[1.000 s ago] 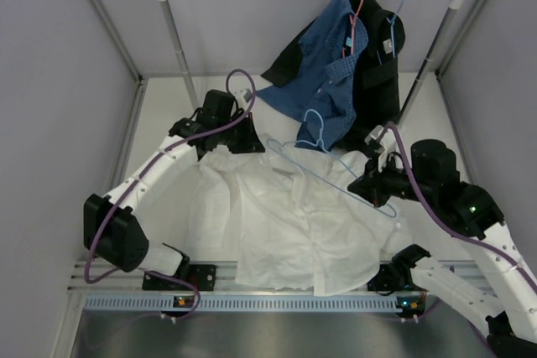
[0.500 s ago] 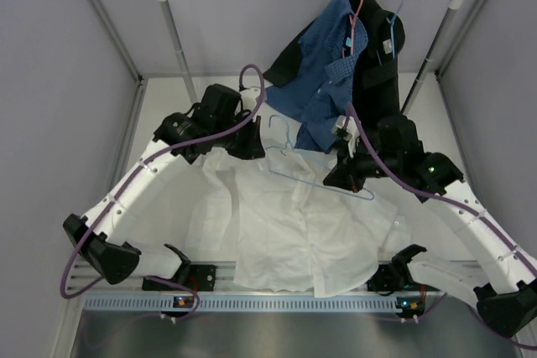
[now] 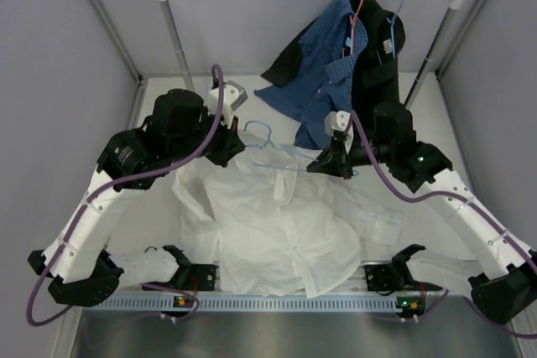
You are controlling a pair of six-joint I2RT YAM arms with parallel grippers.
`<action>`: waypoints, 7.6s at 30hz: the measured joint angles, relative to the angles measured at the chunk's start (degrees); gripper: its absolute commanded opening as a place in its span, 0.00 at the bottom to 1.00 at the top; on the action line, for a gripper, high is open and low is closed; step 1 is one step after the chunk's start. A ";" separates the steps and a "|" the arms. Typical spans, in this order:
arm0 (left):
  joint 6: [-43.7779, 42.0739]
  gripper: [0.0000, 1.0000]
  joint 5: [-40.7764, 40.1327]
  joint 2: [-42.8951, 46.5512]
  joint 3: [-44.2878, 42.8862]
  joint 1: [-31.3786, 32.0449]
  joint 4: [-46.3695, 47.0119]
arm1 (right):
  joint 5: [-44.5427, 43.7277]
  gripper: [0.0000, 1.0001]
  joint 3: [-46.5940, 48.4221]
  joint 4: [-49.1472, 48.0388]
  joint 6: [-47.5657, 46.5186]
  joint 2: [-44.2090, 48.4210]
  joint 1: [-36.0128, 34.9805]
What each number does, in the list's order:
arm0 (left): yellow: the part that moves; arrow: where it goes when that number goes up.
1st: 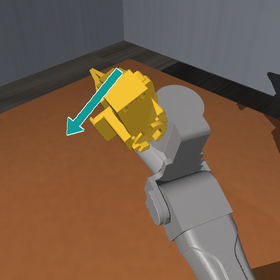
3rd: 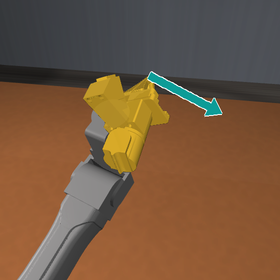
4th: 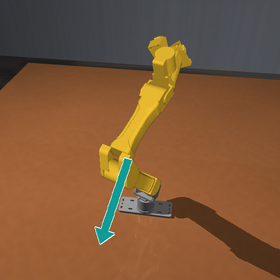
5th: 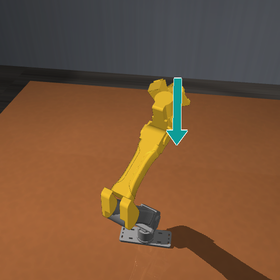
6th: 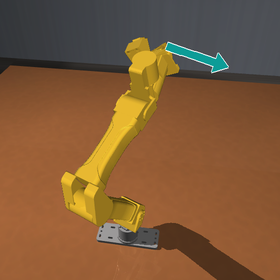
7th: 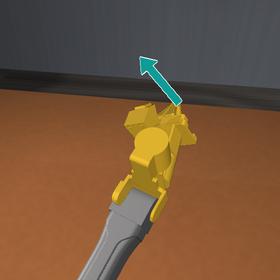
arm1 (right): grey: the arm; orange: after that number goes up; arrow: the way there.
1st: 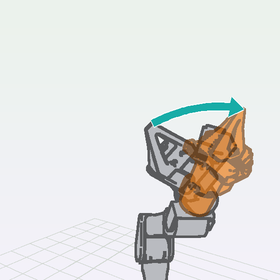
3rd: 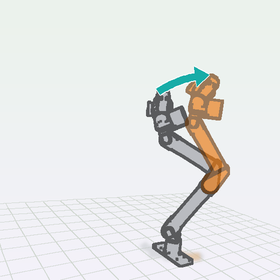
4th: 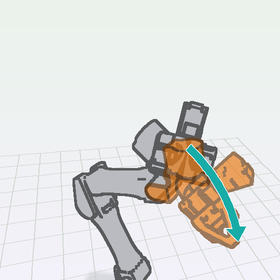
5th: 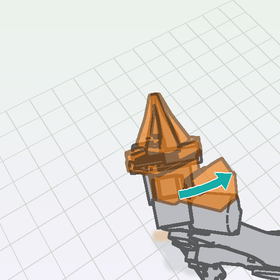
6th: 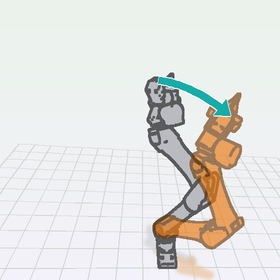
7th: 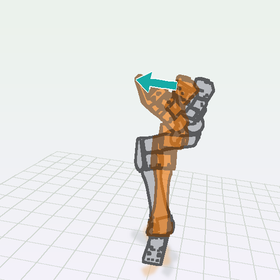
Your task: Place the shirt on the hanger
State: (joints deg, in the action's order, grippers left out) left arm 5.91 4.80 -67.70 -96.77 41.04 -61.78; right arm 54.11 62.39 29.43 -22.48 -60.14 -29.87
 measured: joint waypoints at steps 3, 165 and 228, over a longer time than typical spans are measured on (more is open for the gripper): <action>-1.22 0.00 -0.46 0.42 -0.79 1.75 -0.37 | 2.23 0.00 0.63 -3.34 0.46 -2.54 -0.04; -16.06 0.11 -10.91 -18.34 -12.63 19.82 1.73 | -20.44 0.00 -35.34 -53.88 30.86 20.83 -1.92; -37.79 0.55 47.36 -14.71 -11.47 -4.68 1.53 | -10.99 0.00 -37.07 -55.56 30.40 27.06 -2.25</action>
State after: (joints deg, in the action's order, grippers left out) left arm -31.88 52.16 -82.41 -108.25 36.36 -60.25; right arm 43.11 25.32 -26.13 7.92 -33.08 -32.12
